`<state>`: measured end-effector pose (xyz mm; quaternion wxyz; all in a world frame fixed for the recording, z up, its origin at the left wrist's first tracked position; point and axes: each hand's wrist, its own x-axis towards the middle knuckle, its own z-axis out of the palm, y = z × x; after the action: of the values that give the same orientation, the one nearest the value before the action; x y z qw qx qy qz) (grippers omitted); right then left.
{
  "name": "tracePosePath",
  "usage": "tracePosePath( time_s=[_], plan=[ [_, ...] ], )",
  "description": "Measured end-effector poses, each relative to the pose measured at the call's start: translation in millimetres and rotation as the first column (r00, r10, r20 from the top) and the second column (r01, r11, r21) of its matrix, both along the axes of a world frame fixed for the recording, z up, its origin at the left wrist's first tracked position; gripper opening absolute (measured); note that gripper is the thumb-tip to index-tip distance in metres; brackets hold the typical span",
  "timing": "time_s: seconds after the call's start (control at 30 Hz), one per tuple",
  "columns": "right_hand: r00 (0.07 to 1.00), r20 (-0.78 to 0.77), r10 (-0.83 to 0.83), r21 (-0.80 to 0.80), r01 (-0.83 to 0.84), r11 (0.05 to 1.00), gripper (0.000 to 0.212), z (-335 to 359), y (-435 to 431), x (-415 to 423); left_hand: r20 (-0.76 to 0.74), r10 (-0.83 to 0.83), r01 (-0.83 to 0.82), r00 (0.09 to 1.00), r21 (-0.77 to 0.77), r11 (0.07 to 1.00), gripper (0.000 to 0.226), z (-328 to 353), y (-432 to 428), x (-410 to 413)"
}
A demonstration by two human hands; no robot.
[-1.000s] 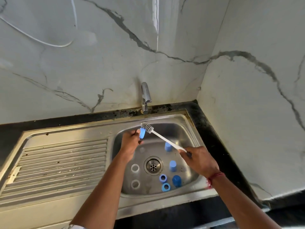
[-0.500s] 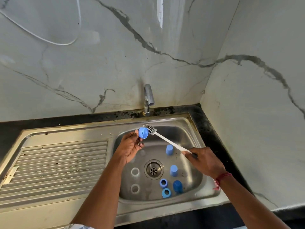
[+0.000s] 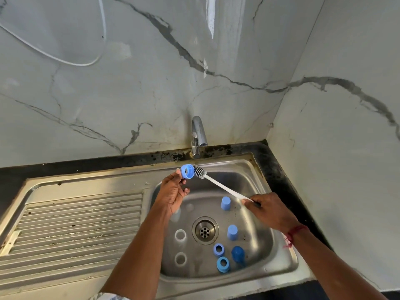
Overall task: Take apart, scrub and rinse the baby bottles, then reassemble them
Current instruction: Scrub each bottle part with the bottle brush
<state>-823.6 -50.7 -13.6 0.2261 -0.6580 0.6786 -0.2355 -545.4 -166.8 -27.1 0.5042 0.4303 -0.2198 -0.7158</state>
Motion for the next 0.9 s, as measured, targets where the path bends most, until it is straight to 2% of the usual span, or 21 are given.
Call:
tracePosePath(
  time_s=[0.23, 0.37, 0.8, 0.9],
  plan=[
    [0.999, 0.040, -0.012, 0.068, 0.009, 0.998, 0.052, -0.9, -7.2, -4.1, -0.018, 0.009, -0.009, 1.000, 0.016, 1.000, 0.013, -6.7, -1.7, -2.1],
    [0.999, 0.024, 0.035, 0.119, -0.038, 0.992, 0.052, 3.6, -5.0, -5.5, 0.006, 0.030, -0.030, 1.000, 0.017, 0.999, 0.014, -7.4, -3.7, -3.3],
    [0.995, 0.040, 0.088, 0.071, -0.090, 0.993, 0.050, 4.9, 6.5, -2.4, 0.317, -0.040, 0.071, 0.947, -0.088, 0.994, 0.021, -8.3, -9.7, 0.6],
    [0.996, 0.022, 0.092, 0.062, -0.093, 0.994, 0.052, 5.3, 5.1, -4.1, 0.296, -0.040, 0.064, 0.954, -0.070, 0.996, 0.022, -8.8, -7.9, 3.3]
  ],
)
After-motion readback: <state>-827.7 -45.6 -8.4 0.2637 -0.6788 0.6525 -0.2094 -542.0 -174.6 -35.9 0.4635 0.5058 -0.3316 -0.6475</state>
